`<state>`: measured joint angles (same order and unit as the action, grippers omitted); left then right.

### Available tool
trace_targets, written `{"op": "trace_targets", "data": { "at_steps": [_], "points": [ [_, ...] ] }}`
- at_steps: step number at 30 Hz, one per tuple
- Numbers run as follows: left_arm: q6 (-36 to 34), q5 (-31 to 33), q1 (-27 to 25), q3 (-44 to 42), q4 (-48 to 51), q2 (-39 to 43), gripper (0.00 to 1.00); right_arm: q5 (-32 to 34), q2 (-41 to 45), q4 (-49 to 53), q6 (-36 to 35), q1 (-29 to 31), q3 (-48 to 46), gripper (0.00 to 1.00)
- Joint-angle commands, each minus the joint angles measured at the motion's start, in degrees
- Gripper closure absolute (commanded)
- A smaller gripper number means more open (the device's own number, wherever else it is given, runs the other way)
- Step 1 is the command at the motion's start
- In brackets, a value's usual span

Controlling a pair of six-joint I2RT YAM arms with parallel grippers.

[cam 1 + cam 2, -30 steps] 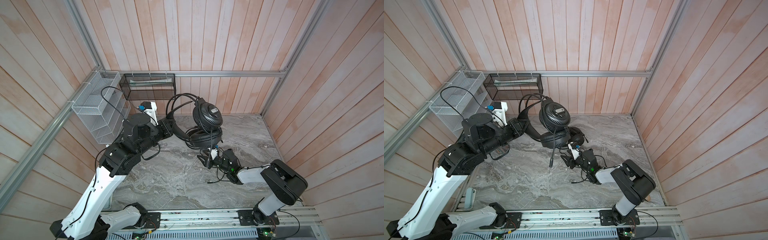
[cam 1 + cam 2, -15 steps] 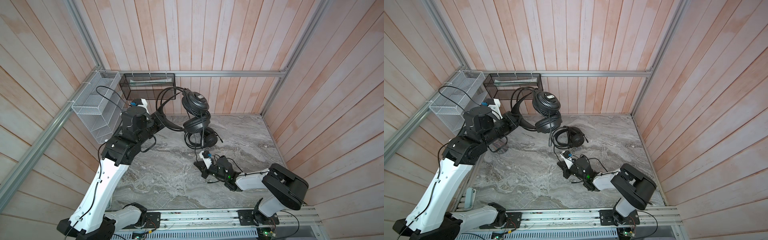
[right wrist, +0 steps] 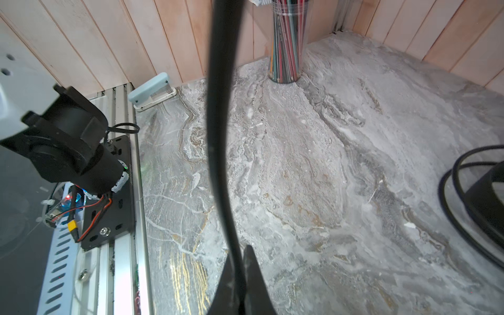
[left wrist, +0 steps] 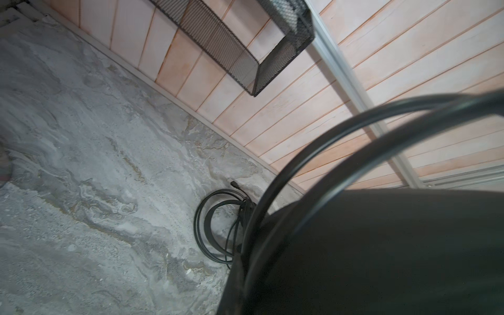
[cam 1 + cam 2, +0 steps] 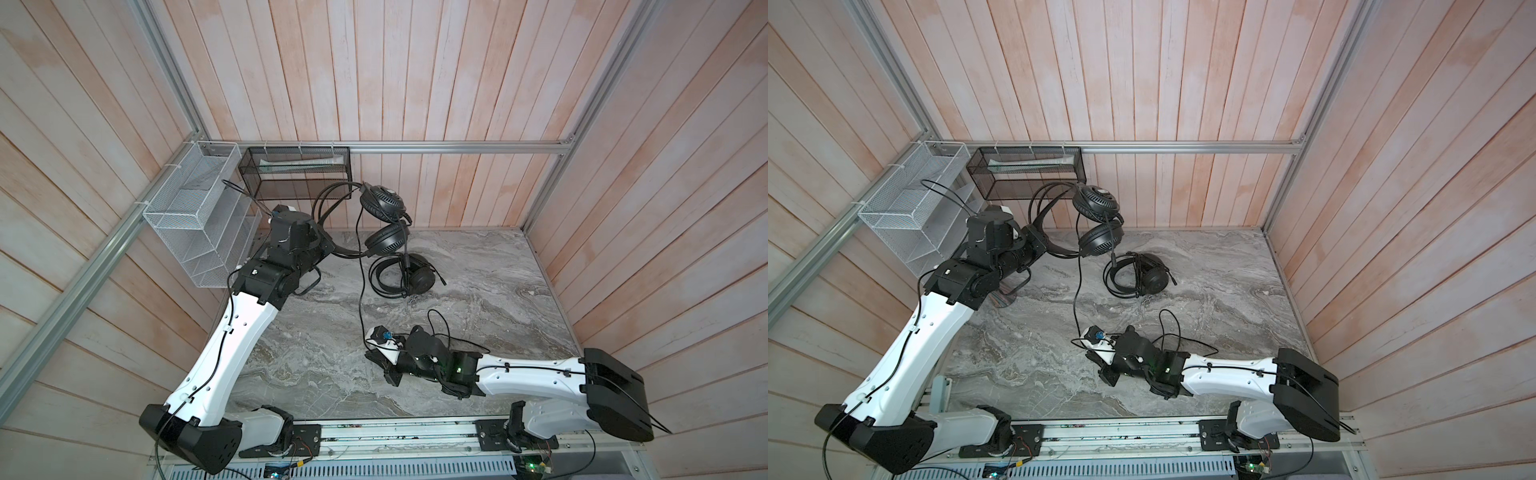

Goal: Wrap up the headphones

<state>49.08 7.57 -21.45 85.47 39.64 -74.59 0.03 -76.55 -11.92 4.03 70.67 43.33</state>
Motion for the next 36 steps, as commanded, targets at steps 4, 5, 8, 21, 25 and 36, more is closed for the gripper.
{"op": "trace_targets", "data": {
  "at_steps": [4, 5, 8, 21, 25, 36],
  "points": [
    [-4.7, 12.5, -3.8, -7.6, -4.3, 0.6, 1.0, 5.1, 6.1, 25.8, -6.0, 0.6, 12.3, 1.0],
    [-6.0, 13.6, -4.3, -9.2, -4.6, 0.9, 1.0, 6.0, 6.8, 28.8, -6.9, 0.6, 14.8, 1.0],
    [-10.9, 16.1, -5.7, -13.2, -5.8, 1.6, 1.0, 8.0, 9.1, 34.6, -9.3, 0.6, 20.9, 1.0],
    [-20.5, 29.1, -17.2, -29.5, -5.7, 8.2, 1.0, 17.9, 9.2, 47.2, -19.6, -4.7, 37.3, 1.0],
    [-21.8, 24.0, -17.4, -33.2, -6.4, 13.6, 1.0, 18.2, 10.1, 44.9, -20.1, -9.9, 36.1, 1.0],
    [-24.0, 15.0, -19.2, -36.4, -1.7, 21.5, 1.0, 23.0, 4.1, 35.4, -17.1, -19.5, 36.1, 1.0]
  ]
}}
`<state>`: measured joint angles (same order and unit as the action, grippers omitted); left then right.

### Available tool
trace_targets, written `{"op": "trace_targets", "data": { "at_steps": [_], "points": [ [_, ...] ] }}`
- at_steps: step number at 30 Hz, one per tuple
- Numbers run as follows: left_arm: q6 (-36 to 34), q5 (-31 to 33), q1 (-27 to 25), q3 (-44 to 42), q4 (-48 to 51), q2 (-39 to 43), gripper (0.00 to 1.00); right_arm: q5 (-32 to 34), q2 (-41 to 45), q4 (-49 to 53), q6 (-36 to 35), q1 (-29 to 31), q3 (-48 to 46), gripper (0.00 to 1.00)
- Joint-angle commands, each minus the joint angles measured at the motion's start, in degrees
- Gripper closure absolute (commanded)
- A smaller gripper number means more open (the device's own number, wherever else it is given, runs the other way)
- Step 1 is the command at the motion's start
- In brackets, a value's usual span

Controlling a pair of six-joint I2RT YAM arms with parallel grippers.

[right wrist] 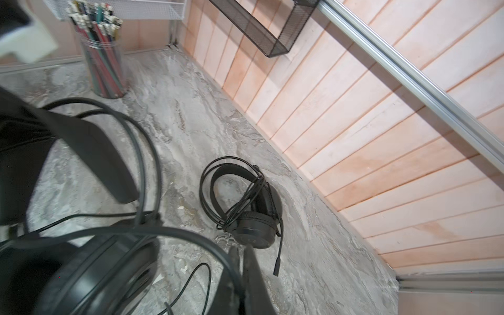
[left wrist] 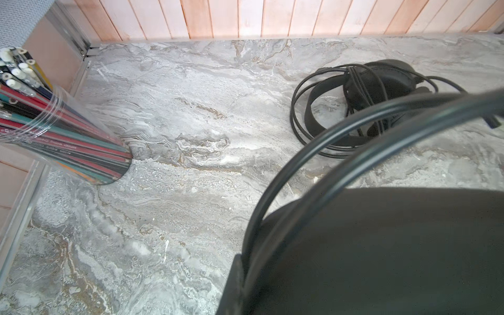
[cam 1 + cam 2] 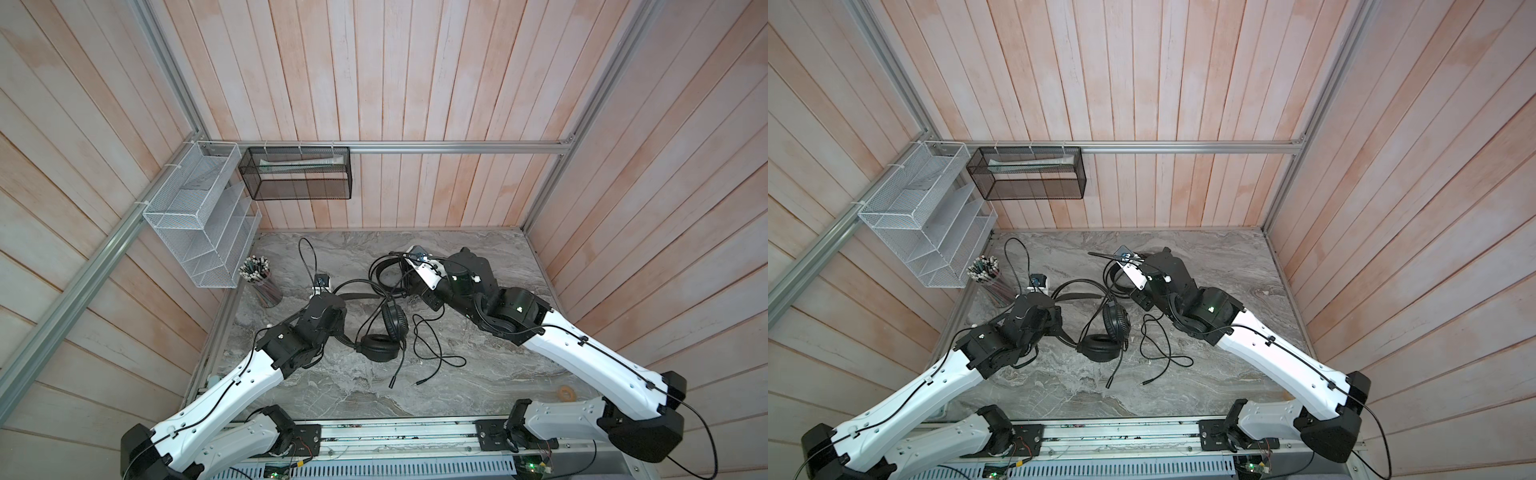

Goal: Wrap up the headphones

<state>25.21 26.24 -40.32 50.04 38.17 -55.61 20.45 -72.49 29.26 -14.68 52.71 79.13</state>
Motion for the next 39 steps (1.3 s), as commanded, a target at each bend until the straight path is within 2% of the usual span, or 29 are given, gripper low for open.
{"op": "trace_targets", "data": {
  "at_steps": [1, 6, 16, 19, 27, 29, 35, 39],
  "points": [
    [0.4, -4.5, -0.4, -1.5, -0.2, 3.0, 1.0, 2.5, -0.1, -7.2, 1.6, -2.0, 0.0, 1.0],
    [2.4, -6.3, -1.3, -3.0, -0.6, 5.4, 1.0, 0.4, -1.5, -11.4, 3.9, -6.2, -1.7, 1.0],
    [2.4, -11.5, -1.4, -3.4, -3.6, 10.0, 1.0, -6.8, -3.3, -15.9, 6.8, -9.6, -5.7, 1.0],
    [2.9, -12.2, -1.3, -2.6, -3.7, 10.6, 1.0, -7.1, -4.5, -16.2, 7.7, -9.9, -6.1, 1.0],
    [8.1, -16.9, -1.3, 2.7, -3.9, 11.8, 1.0, -9.6, -7.0, -21.7, 10.9, -10.1, -14.5, 0.99],
    [9.3, -18.5, -1.3, 4.5, -3.7, 11.4, 1.0, -12.0, -6.8, -23.7, 11.0, -10.1, -16.2, 0.95],
    [13.9, -22.8, -1.3, 8.3, -5.6, 10.9, 1.0, -21.5, -3.0, -31.2, 11.8, -10.1, -22.1, 0.61],
    [18.3, -25.1, -1.3, 10.7, -6.7, 10.7, 1.0, -25.0, 0.1, -38.1, 15.0, -10.2, -28.1, 0.51]
  ]
}}
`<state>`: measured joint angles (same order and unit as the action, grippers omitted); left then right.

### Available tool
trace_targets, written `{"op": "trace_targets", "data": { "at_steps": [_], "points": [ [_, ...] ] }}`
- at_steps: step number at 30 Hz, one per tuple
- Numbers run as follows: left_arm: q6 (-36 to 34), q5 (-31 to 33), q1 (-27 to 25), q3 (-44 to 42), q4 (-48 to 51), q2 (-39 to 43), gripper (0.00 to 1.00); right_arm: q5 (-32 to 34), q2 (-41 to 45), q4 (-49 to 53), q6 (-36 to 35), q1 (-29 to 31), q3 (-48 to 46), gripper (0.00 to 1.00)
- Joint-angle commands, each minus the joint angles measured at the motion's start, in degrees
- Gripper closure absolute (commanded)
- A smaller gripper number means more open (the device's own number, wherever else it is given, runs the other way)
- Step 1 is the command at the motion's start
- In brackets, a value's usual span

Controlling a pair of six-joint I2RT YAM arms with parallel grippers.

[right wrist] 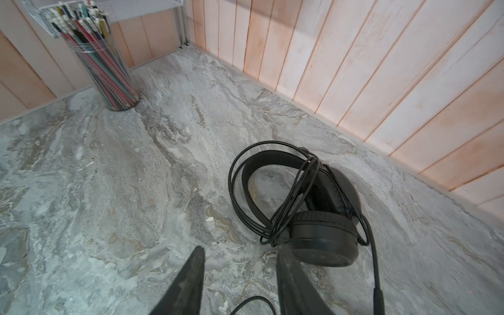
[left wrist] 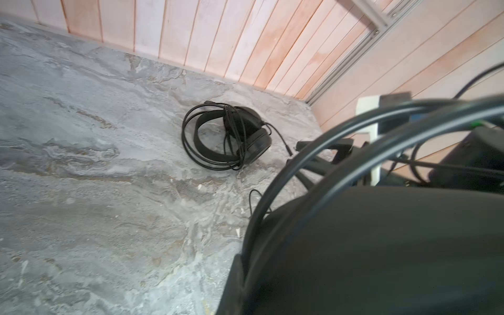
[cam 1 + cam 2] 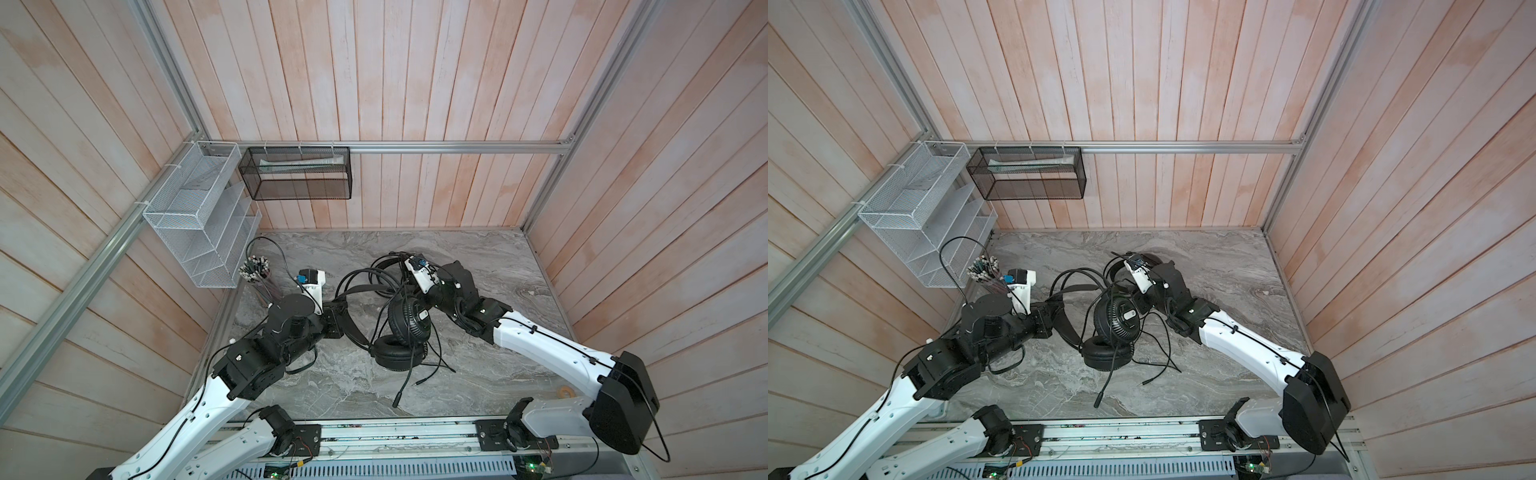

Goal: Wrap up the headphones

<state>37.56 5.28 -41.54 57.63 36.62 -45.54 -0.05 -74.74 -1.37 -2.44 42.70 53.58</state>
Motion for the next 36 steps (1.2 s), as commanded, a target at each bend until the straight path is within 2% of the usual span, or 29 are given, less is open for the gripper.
{"op": "trace_targets", "data": {
  "at_steps": [1, 12, 16, 18, 22, 25, 29, 36],
  "points": [
    [6.7, -4.8, -0.1, 3.9, -5.3, 0.3, 1.0, -5.4, 3.0, -9.5, 3.6, -0.2, -4.5, 0.5],
    [14.1, -3.4, 0.0, 10.9, -5.2, -1.4, 1.0, -10.7, 6.5, -27.0, 10.7, -0.2, -18.4, 0.37],
    [14.7, -1.7, 0.0, 14.1, -3.0, -2.7, 1.0, -9.0, 7.7, -30.0, 12.9, -0.2, -21.9, 0.34],
    [14.6, -0.4, 0.1, 15.8, -1.5, -3.2, 1.0, -6.8, 9.4, -31.6, 14.1, -0.2, -24.6, 0.26],
    [13.9, 1.0, 0.5, 18.2, -0.1, -3.5, 1.0, -3.3, 14.2, -32.0, 15.9, -0.3, -28.3, 0.01],
    [13.0, 3.7, 1.6, 21.5, 4.1, -4.7, 1.0, -5.0, 17.9, -30.0, 16.0, -0.3, -29.5, 0.0],
    [12.8, 1.8, 3.7, 22.2, 4.0, -4.6, 1.0, -8.7, 21.4, -28.8, 16.6, -0.3, -31.6, 0.0],
    [13.1, -1.2, 5.3, 22.2, 3.4, -5.2, 1.0, -20.2, 19.1, -34.7, 19.2, -0.3, -33.7, 0.0]
  ]
}}
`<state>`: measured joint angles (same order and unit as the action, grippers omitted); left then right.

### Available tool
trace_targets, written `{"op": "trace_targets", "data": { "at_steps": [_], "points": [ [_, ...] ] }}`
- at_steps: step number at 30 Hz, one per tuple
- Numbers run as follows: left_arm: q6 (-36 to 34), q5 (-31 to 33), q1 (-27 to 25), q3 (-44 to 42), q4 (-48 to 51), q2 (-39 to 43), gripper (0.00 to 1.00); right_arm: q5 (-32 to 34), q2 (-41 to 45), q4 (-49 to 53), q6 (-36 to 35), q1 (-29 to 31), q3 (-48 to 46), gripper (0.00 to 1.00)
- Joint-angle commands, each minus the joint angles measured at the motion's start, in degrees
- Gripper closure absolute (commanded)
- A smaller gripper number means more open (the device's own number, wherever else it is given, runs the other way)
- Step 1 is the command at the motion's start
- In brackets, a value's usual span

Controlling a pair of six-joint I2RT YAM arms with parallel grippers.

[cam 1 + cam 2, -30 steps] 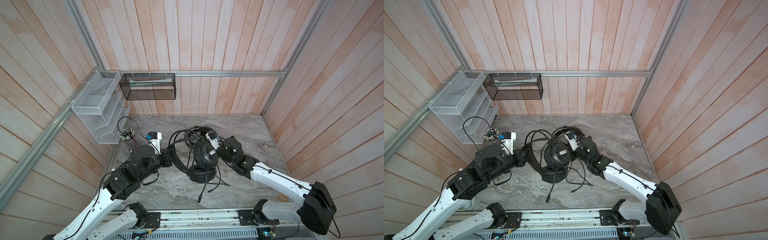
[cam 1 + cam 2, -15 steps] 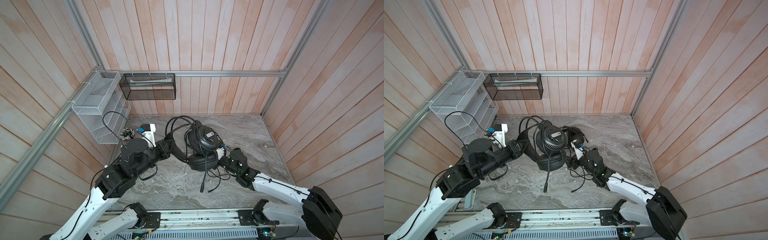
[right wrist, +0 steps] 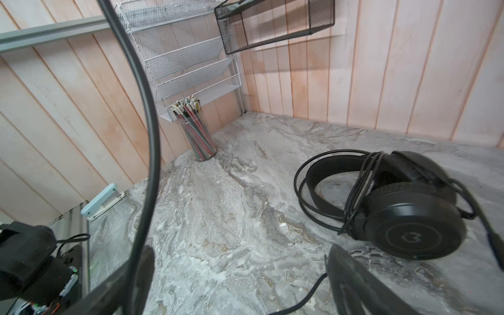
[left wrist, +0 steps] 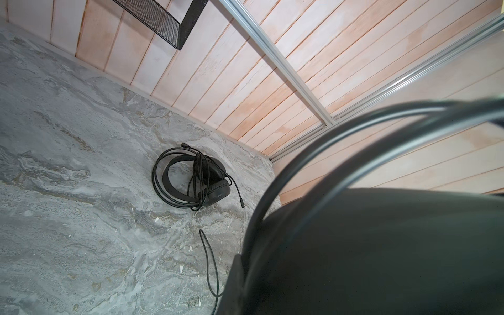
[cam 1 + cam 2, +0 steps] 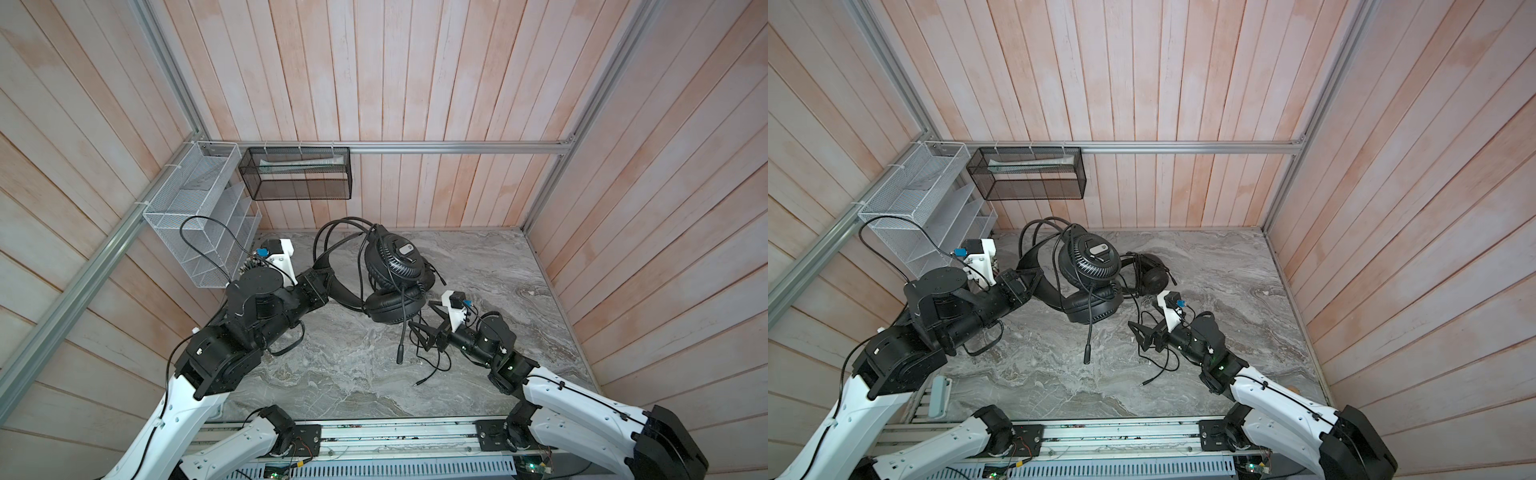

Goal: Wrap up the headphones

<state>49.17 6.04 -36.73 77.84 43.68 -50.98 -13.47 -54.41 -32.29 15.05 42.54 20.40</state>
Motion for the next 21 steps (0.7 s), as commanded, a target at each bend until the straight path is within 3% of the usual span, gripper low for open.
{"op": "trace_targets", "data": {
  "at_steps": [1, 10, 16, 21],
  "points": [
    [1.4, -2.2, 0.5, 2.0, -3.8, 0.2, 1.0, -7.4, -1.7, -4.3, 1.8, -0.1, -0.4, 0.0],
    [1.6, -2.7, 0.6, 1.0, -4.8, 0.6, 1.0, -5.3, -4.2, -9.0, 2.1, -0.1, 0.0, 0.03],
    [1.8, -3.1, 0.7, 0.6, -5.5, 0.3, 1.0, -9.1, -11.3, -13.4, 3.8, 0.0, 0.7, 0.29],
    [1.7, -3.2, 1.0, 0.6, -5.5, 0.1, 1.0, -11.4, -15.4, -16.1, 4.6, 0.5, 1.8, 0.35]
  ]
}}
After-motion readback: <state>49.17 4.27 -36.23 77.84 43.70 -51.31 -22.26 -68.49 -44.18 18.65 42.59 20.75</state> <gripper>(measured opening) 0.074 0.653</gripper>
